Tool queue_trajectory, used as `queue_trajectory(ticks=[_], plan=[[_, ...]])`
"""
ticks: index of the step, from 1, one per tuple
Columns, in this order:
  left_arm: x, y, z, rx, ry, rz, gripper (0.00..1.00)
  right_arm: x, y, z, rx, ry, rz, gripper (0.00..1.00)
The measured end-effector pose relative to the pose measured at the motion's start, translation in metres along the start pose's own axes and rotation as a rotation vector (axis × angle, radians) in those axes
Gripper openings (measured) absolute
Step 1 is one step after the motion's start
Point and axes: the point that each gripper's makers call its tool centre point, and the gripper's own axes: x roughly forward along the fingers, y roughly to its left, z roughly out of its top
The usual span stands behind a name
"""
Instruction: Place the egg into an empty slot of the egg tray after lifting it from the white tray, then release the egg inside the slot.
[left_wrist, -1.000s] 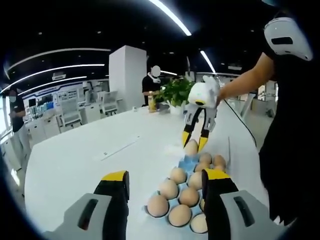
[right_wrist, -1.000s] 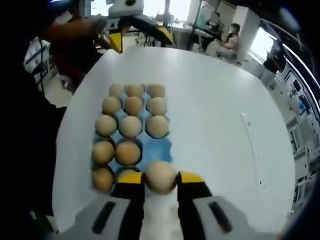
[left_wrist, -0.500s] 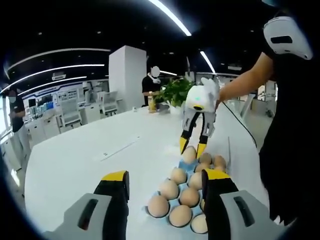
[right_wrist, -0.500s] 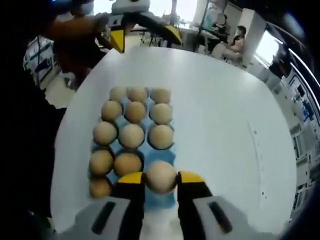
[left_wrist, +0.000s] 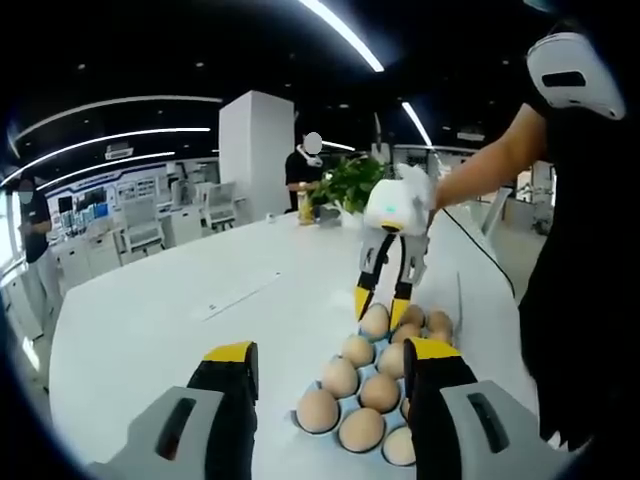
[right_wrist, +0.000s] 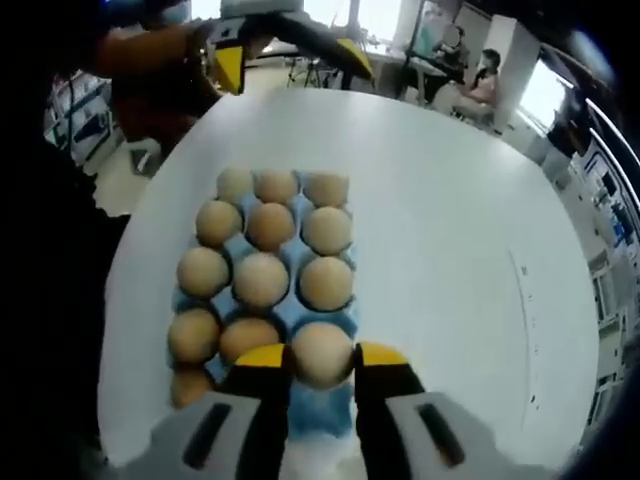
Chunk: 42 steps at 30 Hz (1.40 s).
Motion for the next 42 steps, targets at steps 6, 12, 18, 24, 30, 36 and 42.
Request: queue_trajectory(ticks=[6,12,18,24,30,36,42], plan=[[-0.0007,-0.0002,-0.0007,-0.005,-0.001,0.001,0.59,0.0044,-0.0001,-0.0019,-0.001,0.011,0.01,0.24],[-0.0009,-0.0001,-0.0007,-0.004,-0.003,0.002,0.59,0.0054,-0.0012,-0.0023,0.0,0.013,0.01,0.24],[-0.0004,-0.0012,-0.0005,-0.002,-0.001,-0.001,0.59,0.008,0.001,-0.0025,-0.004,0.024,0.022,0.24],[-0.0014,-0.0005,-0.0009,-0.004,0.0,0.0,0.59,0.01,0.0,-0.0023,-0.003,0.027,0.026,0.24],[-0.0007,-0.0007,0.0002,-0.004,-0.006,-0.001,0.59,0.0103,-0.0016,-0.0028,0.019,0.018,0.031,0.24],[0.0,-0.0016,-0.0012,-0.006,-0.001,-0.005,0.58,0.0105,-0.0031,-0.003,0.049,0.007,0.048,0.24],[-0.0007,-0.0014,-0.0004,-0.003,-0.001,-0.004,0.58,0.0103,-0.0021,-0.0033,0.069,-0.009,0.061,0.25]])
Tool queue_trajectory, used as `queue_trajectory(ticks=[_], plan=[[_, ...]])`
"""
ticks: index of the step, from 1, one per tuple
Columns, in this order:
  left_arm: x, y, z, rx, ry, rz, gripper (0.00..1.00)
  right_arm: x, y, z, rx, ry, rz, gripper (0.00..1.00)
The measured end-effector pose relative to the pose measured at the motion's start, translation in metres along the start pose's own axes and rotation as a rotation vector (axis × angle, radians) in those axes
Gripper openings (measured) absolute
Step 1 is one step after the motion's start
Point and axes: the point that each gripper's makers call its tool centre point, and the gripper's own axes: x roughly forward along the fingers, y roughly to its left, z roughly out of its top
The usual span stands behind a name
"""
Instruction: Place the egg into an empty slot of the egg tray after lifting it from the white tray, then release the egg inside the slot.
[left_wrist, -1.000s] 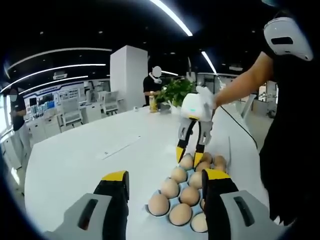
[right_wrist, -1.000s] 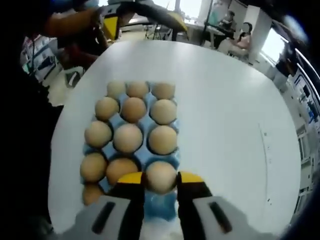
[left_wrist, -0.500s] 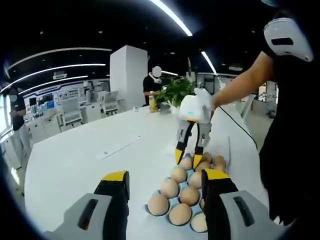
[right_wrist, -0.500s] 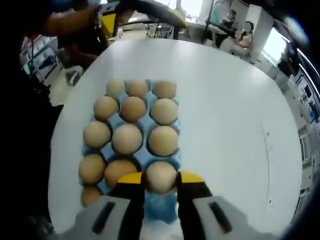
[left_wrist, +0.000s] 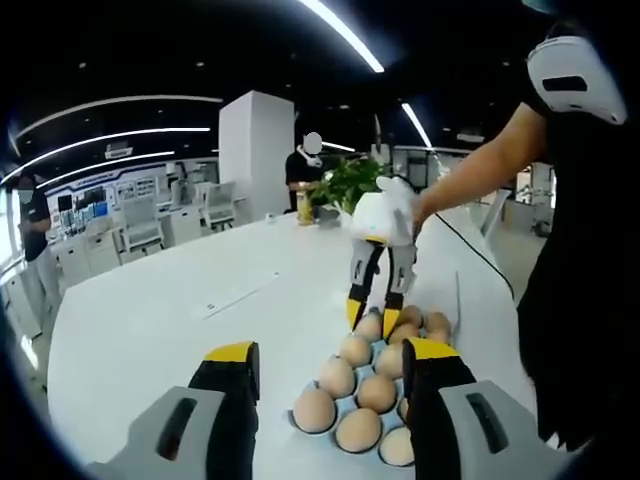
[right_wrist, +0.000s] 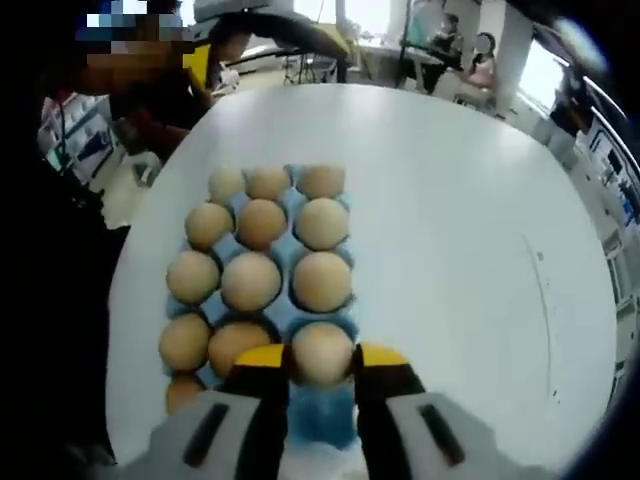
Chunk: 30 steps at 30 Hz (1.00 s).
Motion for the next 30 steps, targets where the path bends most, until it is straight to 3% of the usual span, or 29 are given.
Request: queue_trajectory(ticks=[9,19,30], plan=[[0.0,0.0,0.0,0.005,0.003,0.0,0.58,-0.001,0.002,0.0,-0.039,-0.031,0.0,0.28],[0.001,0.0,0.005,0.014,-0.002,-0.001,0.58,-0.012,0.003,0.01,-0.004,-0.108,0.0,0.32],[0.004,-0.001,0.006,0.02,-0.001,-0.007,0.58,-0.024,-0.004,-0.009,0.046,-0.116,-0.038,0.32]])
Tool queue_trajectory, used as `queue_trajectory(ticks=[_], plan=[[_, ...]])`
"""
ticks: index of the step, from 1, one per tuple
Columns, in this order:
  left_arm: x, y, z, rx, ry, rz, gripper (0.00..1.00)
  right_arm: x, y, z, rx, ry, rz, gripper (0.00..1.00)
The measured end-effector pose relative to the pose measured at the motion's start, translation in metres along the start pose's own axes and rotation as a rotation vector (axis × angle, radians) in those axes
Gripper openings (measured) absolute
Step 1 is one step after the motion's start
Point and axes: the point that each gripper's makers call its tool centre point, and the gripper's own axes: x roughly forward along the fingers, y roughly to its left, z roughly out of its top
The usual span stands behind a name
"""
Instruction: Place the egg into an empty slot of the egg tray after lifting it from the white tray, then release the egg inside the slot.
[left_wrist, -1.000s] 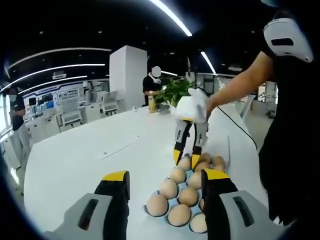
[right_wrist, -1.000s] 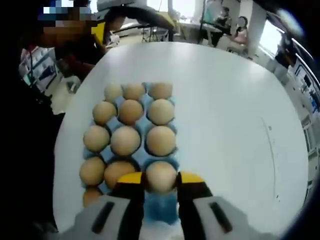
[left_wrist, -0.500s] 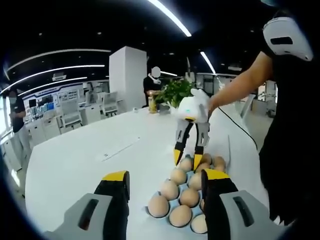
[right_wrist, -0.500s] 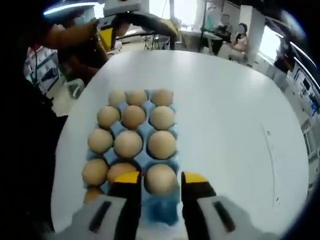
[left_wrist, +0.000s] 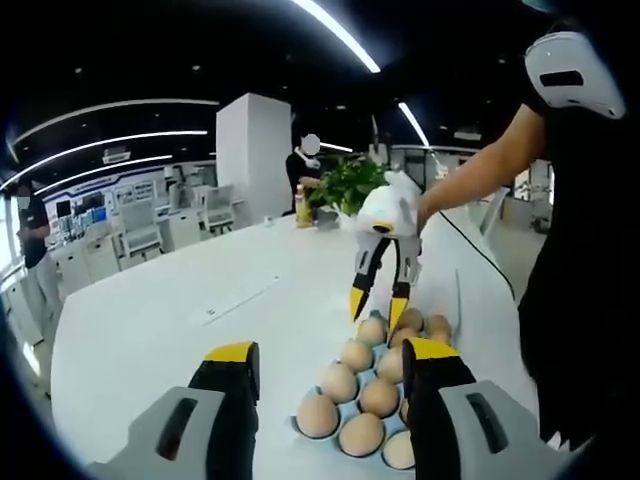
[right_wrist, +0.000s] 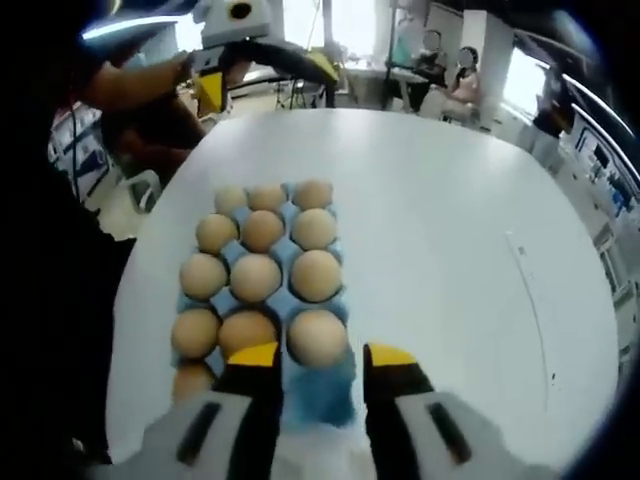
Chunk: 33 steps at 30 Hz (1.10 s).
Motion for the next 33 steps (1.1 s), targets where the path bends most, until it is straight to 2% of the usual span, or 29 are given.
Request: queue_trajectory(ticks=[8,17,28,30,33], plan=[[0.001,0.0,0.001,-0.004,-0.003,-0.002,0.58,-0.015,-0.006,-0.02,0.049,-0.001,-0.045,0.32],[0.0,0.0,-0.002,-0.006,0.003,0.0,0.58,-0.037,-0.008,-0.059,0.129,0.021,-0.09,0.32],[0.002,-0.003,-0.001,-0.006,0.002,-0.005,0.58,-0.065,-0.013,-0.092,0.202,0.041,-0.152,0.32],[0.002,-0.003,-0.001,-0.008,0.002,-0.006,0.58,-0.071,-0.012,-0.109,0.224,0.065,-0.167,0.32],[0.003,-0.004,-0.001,-0.007,0.001,-0.007,0.58,-0.078,-0.012,-0.12,0.244,0.077,-0.181,0.32]])
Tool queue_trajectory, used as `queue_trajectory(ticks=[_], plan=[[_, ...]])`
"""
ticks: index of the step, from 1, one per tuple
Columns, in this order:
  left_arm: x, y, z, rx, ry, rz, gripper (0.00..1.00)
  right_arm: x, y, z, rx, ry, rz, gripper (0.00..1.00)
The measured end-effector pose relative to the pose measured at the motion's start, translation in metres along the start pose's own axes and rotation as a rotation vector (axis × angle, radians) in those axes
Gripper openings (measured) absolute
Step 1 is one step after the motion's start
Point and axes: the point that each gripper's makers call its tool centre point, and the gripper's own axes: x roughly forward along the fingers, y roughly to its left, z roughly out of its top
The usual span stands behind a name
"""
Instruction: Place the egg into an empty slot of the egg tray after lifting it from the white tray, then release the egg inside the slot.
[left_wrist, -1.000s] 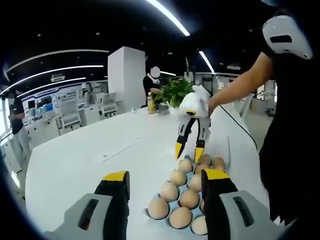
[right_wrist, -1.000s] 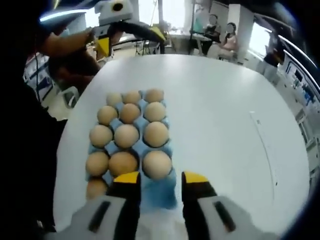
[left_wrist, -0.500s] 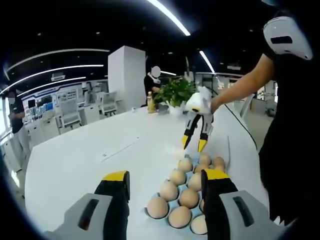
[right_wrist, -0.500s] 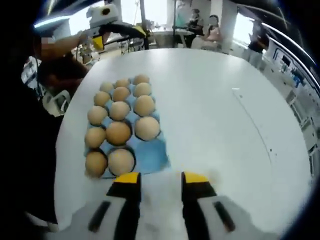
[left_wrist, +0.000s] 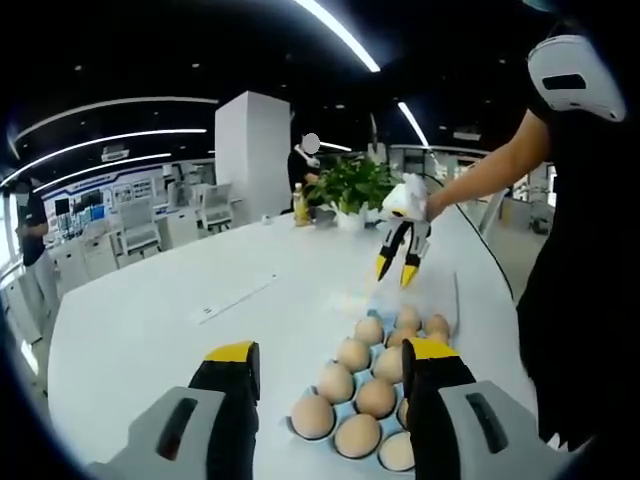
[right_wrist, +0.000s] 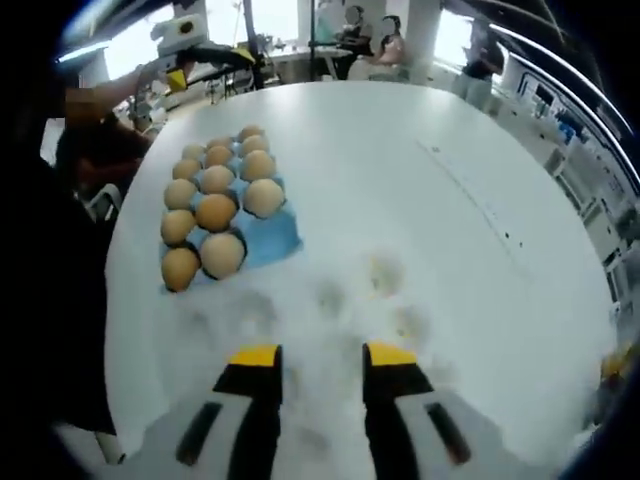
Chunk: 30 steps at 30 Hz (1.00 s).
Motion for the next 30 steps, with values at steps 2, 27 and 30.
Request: queue_trajectory(ticks=[2,27,30], plan=[[0.0,0.0,0.0,0.001,0.003,0.0,0.58,-0.003,-0.003,-0.006,0.007,0.009,-0.012,0.32],[0.002,-0.001,0.002,-0.001,0.006,-0.009,0.58,-0.051,-0.049,-0.078,0.103,0.09,-0.18,0.31],[0.002,-0.001,0.002,0.0,0.007,-0.01,0.58,-0.057,-0.054,-0.084,0.113,0.1,-0.195,0.31]])
